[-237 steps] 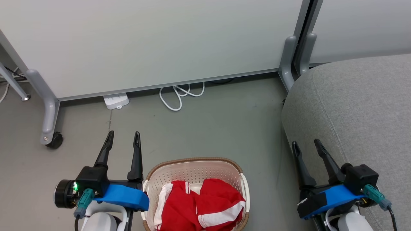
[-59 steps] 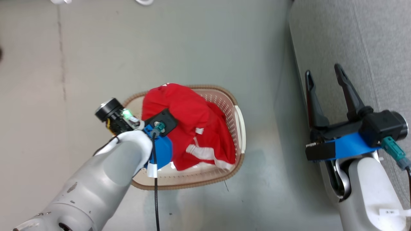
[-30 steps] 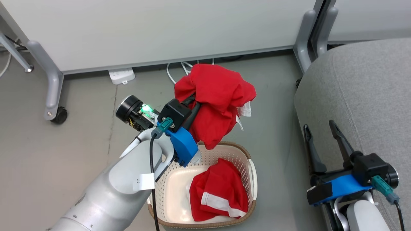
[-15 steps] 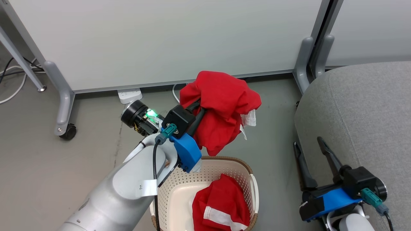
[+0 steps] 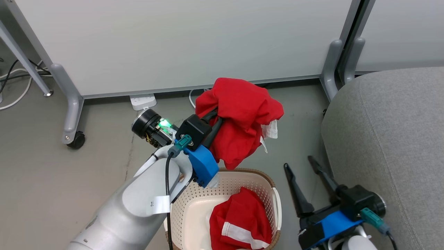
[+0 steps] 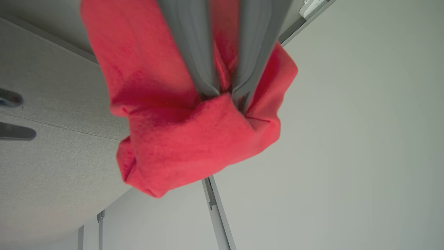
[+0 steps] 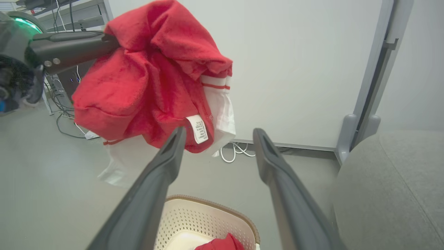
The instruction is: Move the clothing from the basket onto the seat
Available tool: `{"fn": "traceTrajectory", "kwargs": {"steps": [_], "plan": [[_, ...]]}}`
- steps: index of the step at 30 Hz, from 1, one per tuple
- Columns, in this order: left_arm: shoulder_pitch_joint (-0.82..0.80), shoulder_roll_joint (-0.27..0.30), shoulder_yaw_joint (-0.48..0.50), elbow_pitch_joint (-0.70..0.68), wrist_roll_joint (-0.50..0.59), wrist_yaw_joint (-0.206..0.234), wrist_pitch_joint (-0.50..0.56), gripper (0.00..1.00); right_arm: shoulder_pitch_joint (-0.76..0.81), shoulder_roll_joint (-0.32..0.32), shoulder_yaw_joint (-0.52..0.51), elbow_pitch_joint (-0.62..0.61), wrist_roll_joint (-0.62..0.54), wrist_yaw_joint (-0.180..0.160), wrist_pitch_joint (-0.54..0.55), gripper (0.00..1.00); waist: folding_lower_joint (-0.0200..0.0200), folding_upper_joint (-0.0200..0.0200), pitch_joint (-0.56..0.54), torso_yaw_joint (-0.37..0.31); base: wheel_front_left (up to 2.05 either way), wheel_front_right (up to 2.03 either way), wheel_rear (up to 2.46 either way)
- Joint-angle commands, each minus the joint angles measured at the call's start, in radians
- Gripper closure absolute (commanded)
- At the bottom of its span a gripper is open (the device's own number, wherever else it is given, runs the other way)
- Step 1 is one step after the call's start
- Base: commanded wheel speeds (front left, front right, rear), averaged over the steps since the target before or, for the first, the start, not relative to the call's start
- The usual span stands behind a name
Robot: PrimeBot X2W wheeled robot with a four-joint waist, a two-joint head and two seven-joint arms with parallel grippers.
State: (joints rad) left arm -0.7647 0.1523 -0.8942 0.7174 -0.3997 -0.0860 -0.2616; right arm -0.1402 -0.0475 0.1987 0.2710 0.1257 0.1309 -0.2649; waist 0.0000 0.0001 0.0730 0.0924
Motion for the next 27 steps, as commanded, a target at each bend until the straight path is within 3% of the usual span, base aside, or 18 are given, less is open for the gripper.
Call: {"fn": "traceTrajectory", "kwargs": {"steps": [1, 11, 27], "plan": [[-0.01, -0.003, 0.005, -0.004, 0.005, 0.0, -0.005, 1.0, -0.018, -0.005, 0.026, 0.005, 0.014, 0.0, 0.001, 0.0, 0.0, -0.0001, 0.006, 0.003, 0.0, 0.0, 0.0], [-0.035, -0.02, 0.015, -0.009, 0.022, -0.007, -0.005, 1.0, -0.095, -0.005, 0.179, 0.048, 0.068, 0.0, 0.001, 0.0, 0.0, -0.0001, 0.041, 0.029, 0.0, 0.0, 0.0], [-0.064, -0.049, 0.025, -0.016, 0.046, -0.016, -0.005, 1.0, -0.228, -0.005, 0.281, 0.126, 0.181, 0.0, 0.001, 0.0, 0.0, -0.0001, 0.089, 0.062, 0.0, 0.0, 0.0]]}}
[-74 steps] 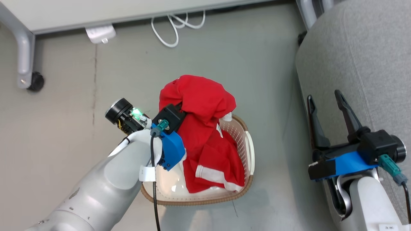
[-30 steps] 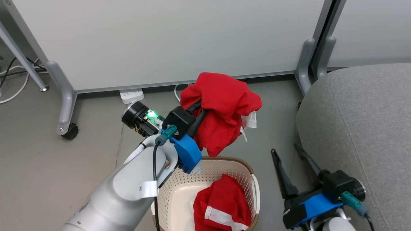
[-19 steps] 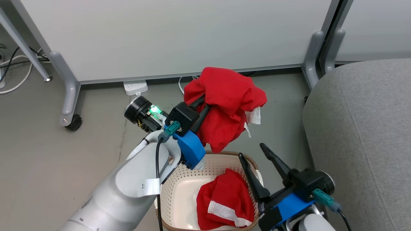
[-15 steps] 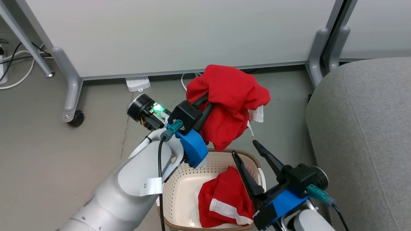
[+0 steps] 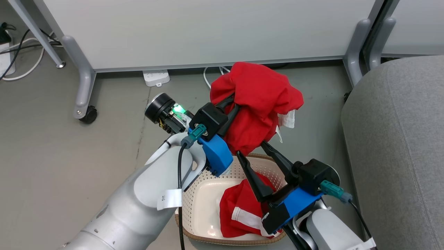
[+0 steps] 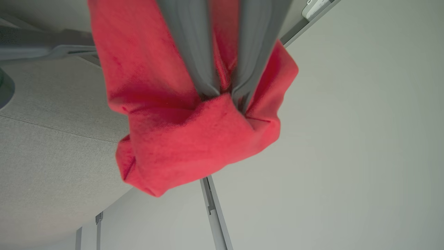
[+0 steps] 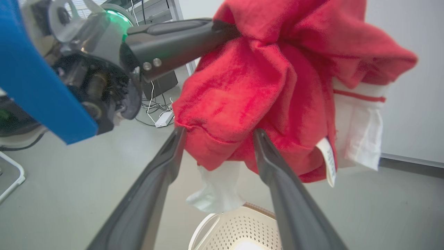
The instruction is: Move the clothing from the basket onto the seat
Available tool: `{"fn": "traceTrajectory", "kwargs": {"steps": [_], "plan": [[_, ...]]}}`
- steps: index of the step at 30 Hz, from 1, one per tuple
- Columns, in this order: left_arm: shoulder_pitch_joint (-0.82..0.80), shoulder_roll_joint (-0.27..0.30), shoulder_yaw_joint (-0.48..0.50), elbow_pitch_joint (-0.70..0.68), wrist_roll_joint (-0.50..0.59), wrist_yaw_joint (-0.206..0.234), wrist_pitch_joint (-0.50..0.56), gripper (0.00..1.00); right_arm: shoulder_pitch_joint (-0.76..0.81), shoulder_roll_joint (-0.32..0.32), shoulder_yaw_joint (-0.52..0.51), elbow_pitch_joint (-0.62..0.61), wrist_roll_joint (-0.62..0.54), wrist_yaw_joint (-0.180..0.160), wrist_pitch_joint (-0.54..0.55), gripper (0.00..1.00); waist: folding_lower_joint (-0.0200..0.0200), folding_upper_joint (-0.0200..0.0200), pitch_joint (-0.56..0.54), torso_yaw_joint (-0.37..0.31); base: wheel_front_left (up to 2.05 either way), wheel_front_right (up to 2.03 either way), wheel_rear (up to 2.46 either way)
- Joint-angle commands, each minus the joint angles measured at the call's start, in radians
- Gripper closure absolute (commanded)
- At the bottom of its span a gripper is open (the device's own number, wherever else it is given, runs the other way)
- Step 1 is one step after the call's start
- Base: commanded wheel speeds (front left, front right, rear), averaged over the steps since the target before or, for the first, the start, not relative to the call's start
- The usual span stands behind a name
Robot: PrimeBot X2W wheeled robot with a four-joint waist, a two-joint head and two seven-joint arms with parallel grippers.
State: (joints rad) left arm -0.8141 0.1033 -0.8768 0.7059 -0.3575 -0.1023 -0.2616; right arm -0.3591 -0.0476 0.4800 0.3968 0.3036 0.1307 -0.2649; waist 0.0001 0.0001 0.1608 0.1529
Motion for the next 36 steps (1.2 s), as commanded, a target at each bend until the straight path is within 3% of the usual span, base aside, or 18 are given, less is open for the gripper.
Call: {"fn": "traceTrajectory", "kwargs": {"steps": [1, 20, 31, 32, 33, 35, 36], "plan": [[-0.014, -0.002, 0.009, -0.005, 0.004, 0.001, -0.005, 1.0, -0.018, -0.005, 0.003, 0.006, 0.013, 0.0, 0.001, 0.0, -0.0001, -0.0001, 0.004, 0.002, 0.0, 0.0, 0.0], [-0.014, -0.027, 0.024, -0.009, 0.032, -0.011, -0.005, 1.0, -0.122, -0.005, 0.013, 0.046, 0.122, 0.0, 0.001, 0.0, -0.0001, -0.0001, 0.028, 0.02, 0.0, 0.0, 0.0], [-0.01, -0.038, 0.026, -0.017, 0.042, -0.018, -0.005, 1.0, -0.179, -0.005, -0.009, 0.13, 0.167, 0.0, 0.001, 0.0, -0.0001, -0.0001, 0.04, 0.028, 0.0, 0.0, 0.0], [-0.01, -0.039, 0.027, -0.017, 0.042, -0.019, -0.005, 1.0, -0.183, -0.005, -0.007, 0.136, 0.176, 0.0, 0.001, 0.25, -0.0001, -0.0001, 0.041, 0.029, 0.0, 0.0, 0.0], [-0.01, -0.04, 0.028, -0.018, 0.043, -0.019, -0.005, 1.0, -0.186, -0.005, -0.001, 0.144, 0.185, 0.0, 0.001, 0.67, -0.0001, -0.0001, 0.041, 0.029, 0.0, 0.0, 0.0], [-0.01, -0.041, 0.028, -0.018, 0.043, -0.02, -0.005, 1.0, -0.197, -0.005, 0.011, 0.15, 0.201, 0.0, 0.001, 1.0, -0.0001, -0.0001, 0.043, 0.031, 0.0, 0.0, 0.0], [-0.009, -0.042, 0.029, -0.018, 0.044, -0.021, -0.005, 1.0, -0.2, -0.005, 0.015, 0.151, 0.205, 0.0, 0.001, 1.0, -0.0001, -0.0001, 0.043, 0.031, 0.0, 0.0, 0.0]]}}
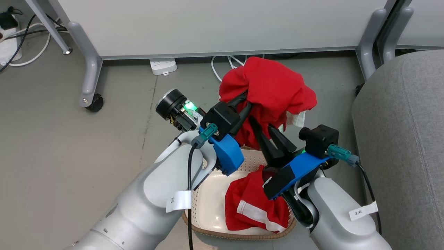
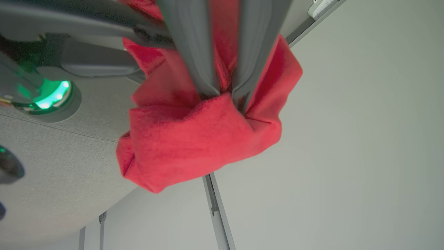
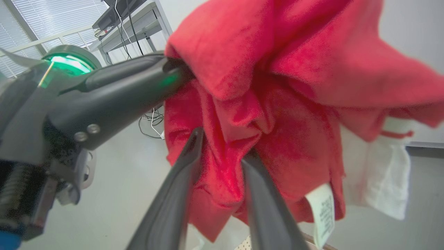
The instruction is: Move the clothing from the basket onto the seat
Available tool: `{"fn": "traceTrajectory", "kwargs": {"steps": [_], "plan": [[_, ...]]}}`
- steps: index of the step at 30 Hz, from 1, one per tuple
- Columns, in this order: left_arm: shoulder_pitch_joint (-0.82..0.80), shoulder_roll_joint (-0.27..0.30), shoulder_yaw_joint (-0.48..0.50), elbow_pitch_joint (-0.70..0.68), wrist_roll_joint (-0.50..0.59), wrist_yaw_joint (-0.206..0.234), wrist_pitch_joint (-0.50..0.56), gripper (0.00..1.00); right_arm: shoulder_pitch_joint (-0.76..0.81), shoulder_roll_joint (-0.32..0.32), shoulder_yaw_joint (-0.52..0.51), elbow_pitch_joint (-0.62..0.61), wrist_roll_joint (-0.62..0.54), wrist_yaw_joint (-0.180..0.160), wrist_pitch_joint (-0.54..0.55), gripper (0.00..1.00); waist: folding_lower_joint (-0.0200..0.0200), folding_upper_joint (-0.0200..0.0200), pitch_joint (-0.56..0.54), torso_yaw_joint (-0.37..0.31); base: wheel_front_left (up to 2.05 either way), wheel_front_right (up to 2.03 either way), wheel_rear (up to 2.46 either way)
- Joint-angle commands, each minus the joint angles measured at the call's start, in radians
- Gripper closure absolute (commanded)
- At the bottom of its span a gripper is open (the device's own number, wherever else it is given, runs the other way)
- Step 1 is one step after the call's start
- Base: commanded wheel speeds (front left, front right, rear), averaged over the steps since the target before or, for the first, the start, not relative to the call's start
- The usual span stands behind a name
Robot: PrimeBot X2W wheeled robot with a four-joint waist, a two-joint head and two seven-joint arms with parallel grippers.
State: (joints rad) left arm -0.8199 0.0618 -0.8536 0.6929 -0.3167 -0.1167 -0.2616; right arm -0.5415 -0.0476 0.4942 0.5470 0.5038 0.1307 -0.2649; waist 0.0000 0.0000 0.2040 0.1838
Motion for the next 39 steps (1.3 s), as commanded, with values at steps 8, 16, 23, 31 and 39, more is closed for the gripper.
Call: {"fn": "traceTrajectory", "kwargs": {"steps": [8, 16, 23, 31, 39], "plan": [[0.002, -0.004, 0.011, -0.001, 0.009, -0.007, -0.005, 1.0, -0.018, -0.005, 0.01, 0.012, 0.011, 0.0, 0.001, 1.0, 0.0, 0.0, -0.001, 0.0, 0.0, 0.0, 0.0], [0.003, -0.006, 0.017, 0.001, 0.015, -0.008, -0.005, 1.0, -0.021, -0.005, 0.011, 0.013, 0.004, 0.0, 0.001, 1.0, 0.0, 0.0, -0.001, -0.004, 0.0, 0.0, 0.0], [0.005, -0.008, 0.019, 0.005, 0.017, -0.011, -0.005, 1.0, -0.016, -0.005, 0.012, 0.009, -0.003, 0.0, 0.001, 1.0, 0.0, 0.0, -0.003, -0.005, 0.0, 0.0, 0.0], [0.009, -0.009, 0.024, 0.01, 0.015, -0.012, -0.005, 0.0, -0.008, -0.005, 0.013, 0.007, -0.008, 0.0, 0.001, 1.0, 0.0, 0.0, -0.008, -0.005, 0.0, 0.0, 0.0], [0.017, -0.01, 0.032, 0.001, 0.028, -0.011, -0.005, 0.0, 0.004, -0.005, 0.01, 0.009, -0.016, 0.0, 0.001, 1.0, 0.0, 0.0, -0.015, -0.006, 0.0, 0.0, 0.0]]}}
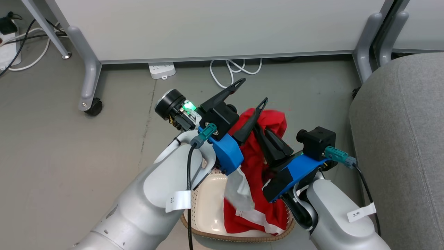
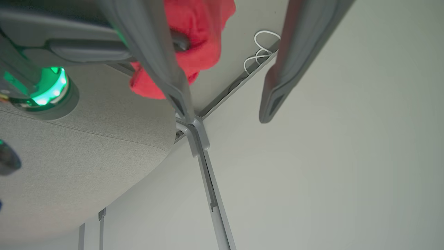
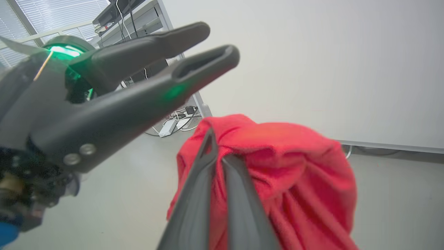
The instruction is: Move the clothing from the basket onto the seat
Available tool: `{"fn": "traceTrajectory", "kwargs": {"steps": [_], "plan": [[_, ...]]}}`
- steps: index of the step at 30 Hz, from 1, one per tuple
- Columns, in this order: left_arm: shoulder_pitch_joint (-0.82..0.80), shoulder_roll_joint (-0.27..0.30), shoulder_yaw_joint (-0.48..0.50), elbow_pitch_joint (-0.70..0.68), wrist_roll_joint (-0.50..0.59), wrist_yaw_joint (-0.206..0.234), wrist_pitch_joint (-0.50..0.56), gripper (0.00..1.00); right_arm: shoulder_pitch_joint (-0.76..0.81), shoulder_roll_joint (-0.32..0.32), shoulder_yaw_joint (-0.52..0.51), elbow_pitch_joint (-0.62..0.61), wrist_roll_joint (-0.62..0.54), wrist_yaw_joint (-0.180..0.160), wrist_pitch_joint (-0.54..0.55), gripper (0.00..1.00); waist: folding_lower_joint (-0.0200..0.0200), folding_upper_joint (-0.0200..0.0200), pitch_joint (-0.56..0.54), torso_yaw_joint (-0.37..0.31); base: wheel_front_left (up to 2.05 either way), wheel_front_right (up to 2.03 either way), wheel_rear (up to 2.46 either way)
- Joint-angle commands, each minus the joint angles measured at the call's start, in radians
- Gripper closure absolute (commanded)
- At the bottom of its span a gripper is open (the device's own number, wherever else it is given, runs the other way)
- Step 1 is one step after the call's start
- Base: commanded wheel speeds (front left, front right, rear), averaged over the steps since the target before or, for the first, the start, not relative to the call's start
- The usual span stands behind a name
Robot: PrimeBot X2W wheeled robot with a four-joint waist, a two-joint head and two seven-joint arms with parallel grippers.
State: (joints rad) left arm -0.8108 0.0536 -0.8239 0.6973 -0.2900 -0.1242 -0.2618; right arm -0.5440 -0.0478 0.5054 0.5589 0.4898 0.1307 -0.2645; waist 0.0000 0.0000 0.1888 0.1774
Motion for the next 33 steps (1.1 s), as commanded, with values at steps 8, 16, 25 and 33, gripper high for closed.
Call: {"fn": "traceTrajectory", "kwargs": {"steps": [8, 16, 25, 33], "plan": [[0.013, -0.002, 0.013, 0.0, 0.012, -0.003, -0.005, 0.0, 0.016, -0.005, -0.014, 0.003, -0.012, 0.0, 0.0, 1.0, 0.0, 0.0, -0.001, -0.004, 0.0, 0.0, 0.0], [0.011, -0.002, 0.023, 0.002, 0.015, -0.005, -0.005, 0.0, 0.015, -0.005, -0.038, 0.001, -0.038, 0.0, 0.0, 1.0, 0.0, 0.0, 0.005, -0.013, 0.0, 0.0, 0.0], [0.014, 0.006, 0.034, -0.014, 0.026, -0.006, -0.004, 0.0, 0.01, -0.005, -0.123, -0.004, -0.113, 0.0, 0.0, 1.0, 0.0, 0.0, 0.029, -0.036, 0.0, 0.0, 0.0], [0.03, 0.015, 0.027, -0.033, 0.04, -0.006, -0.004, 0.0, 0.02, -0.008, -0.24, -0.033, -0.193, 0.0, 0.0, 1.0, 0.0, 0.0, 0.061, -0.084, 0.0, 0.0, 0.0]]}}
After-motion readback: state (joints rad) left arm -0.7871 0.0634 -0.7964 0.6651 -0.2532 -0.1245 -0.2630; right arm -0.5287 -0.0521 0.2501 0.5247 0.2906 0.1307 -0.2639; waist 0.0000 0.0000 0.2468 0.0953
